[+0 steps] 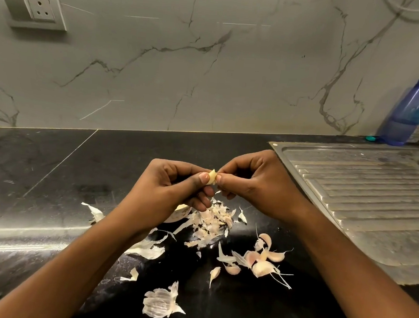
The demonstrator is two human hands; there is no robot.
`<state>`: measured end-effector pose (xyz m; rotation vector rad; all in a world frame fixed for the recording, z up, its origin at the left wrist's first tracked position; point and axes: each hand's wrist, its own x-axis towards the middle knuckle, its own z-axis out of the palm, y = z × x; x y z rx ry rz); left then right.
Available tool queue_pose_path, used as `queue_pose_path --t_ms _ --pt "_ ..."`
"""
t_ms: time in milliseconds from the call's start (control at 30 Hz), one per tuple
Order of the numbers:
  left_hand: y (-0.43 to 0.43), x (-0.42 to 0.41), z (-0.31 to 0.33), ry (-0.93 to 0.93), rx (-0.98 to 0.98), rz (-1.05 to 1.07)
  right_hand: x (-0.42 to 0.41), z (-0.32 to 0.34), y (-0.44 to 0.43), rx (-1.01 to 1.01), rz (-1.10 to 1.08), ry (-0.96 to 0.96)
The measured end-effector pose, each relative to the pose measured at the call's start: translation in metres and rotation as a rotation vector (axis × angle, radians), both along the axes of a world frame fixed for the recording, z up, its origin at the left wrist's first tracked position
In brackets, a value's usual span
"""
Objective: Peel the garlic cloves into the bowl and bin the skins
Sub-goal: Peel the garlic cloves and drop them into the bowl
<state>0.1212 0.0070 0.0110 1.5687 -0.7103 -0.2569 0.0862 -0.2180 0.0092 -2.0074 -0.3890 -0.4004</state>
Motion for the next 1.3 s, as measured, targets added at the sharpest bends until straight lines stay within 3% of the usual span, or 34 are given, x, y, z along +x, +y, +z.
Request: queue_pose_path --t_ms 233,367,667,800,867,1033,1300 --pt "0.002 0.004 0.004 0.294 -0.196 0.012 -0.003 0.004 -0.002 0.094 -0.005 -0.027" --pt "0.007 0.009 0.007 0.303 -0.225 0.033 -0.002 0.006 -0.006 0.109 -0.027 -0.017" --pt "0.017 0.016 0.01 0.074 -0.039 0.171 -0.001 0.003 -0.008 0.057 0.008 0.062" --pt "0.025 0.025 0.004 -0.417 0.281 0.404 -0.002 0.005 -0.011 0.038 0.004 0.124" --pt "0.027 0.026 0.003 -0.554 0.386 0.448 -0.003 0.006 -0.011 0.012 0.027 0.183" --pt "0.024 0.026 -0.001 -0.643 0.548 0.446 -0.002 0.005 -0.014 -0.1 0.084 0.302" --pt "0.024 0.03 -0.003 -0.616 0.69 0.428 -0.006 0.01 -0.025 -0.254 0.138 0.434"
